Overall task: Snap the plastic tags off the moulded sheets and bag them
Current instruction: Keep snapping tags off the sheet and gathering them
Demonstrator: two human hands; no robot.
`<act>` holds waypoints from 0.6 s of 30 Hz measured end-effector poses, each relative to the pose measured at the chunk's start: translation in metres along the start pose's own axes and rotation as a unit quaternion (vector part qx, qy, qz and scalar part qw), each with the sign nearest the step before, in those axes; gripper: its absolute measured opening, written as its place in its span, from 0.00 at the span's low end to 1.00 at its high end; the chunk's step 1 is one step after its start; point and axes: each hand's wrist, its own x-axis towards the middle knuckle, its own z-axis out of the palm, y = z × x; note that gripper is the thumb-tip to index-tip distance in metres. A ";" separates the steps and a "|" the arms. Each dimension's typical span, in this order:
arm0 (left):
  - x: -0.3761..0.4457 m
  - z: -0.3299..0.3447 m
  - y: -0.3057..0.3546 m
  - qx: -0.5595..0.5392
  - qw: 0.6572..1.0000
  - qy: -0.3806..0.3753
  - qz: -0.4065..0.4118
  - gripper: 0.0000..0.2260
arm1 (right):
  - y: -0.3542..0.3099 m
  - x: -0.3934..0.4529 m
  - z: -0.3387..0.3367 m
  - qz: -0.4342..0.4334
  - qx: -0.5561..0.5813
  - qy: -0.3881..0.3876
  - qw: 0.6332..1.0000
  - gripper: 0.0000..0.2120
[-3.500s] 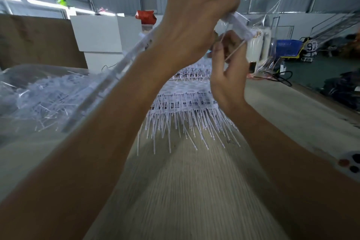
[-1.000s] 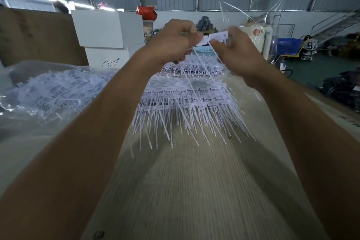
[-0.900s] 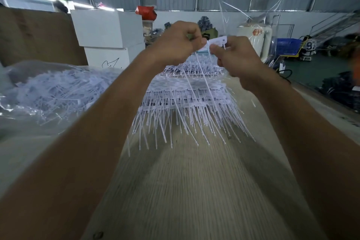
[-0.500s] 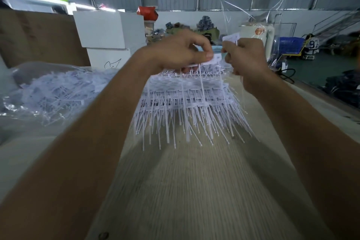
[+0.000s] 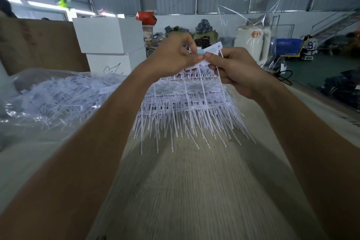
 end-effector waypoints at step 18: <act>0.005 0.001 0.009 -0.063 0.989 0.042 -0.126 0.11 | -0.009 0.002 0.016 -0.262 -0.339 0.095 0.899 0.07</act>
